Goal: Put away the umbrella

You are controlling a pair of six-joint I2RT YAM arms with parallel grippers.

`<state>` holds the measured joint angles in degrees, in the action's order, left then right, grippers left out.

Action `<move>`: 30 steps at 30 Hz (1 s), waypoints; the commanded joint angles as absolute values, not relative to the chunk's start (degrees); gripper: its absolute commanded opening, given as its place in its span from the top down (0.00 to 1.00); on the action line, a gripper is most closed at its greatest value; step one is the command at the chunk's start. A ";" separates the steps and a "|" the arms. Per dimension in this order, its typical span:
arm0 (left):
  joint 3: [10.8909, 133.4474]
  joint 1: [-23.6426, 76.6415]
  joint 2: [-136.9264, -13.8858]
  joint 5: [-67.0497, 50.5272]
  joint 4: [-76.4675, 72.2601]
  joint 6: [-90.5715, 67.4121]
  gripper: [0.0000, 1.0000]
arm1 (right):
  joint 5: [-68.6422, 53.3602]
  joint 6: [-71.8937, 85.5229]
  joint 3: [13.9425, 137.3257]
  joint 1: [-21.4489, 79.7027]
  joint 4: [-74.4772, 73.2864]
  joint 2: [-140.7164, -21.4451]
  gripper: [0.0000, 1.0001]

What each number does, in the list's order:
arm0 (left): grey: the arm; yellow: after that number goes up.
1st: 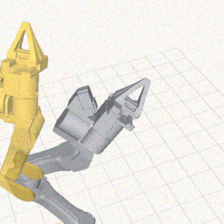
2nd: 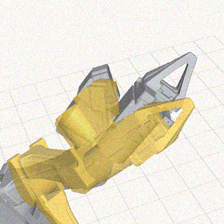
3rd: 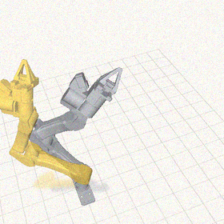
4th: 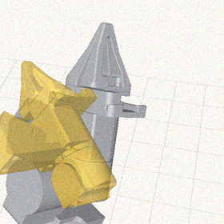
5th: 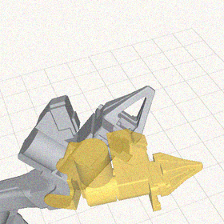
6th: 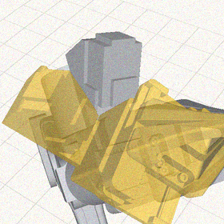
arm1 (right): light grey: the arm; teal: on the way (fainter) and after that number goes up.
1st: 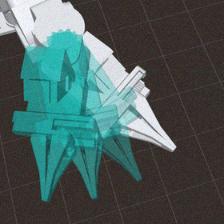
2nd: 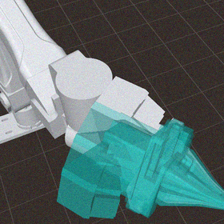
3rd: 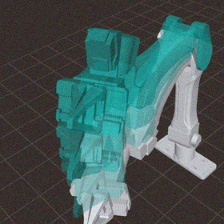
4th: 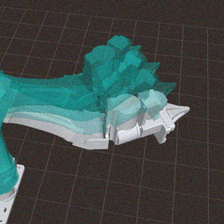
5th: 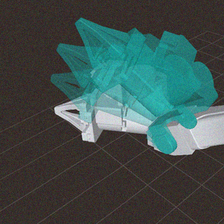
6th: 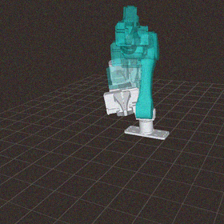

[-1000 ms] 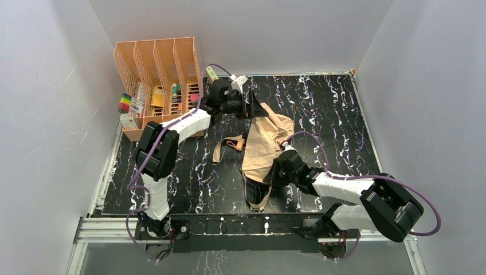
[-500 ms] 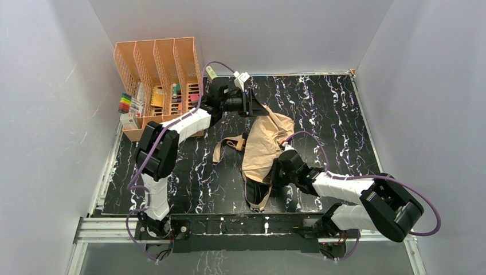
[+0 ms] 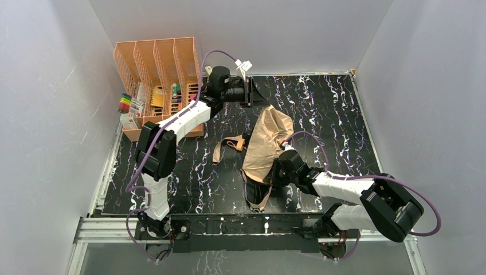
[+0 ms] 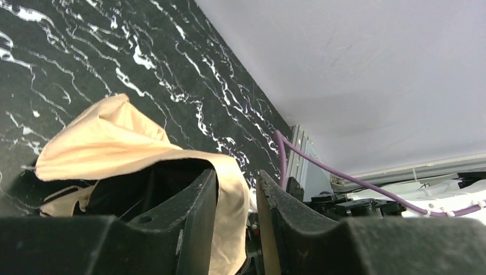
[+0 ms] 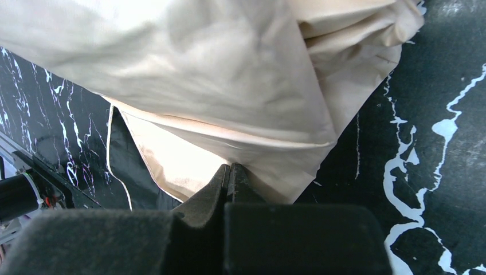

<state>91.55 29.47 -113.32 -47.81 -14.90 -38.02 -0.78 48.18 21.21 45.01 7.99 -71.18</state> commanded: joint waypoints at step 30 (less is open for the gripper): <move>78.95 35.01 -90.00 -35.37 -0.34 -31.54 1.00 | 3.46 48.75 21.27 44.57 10.72 -77.19 0.97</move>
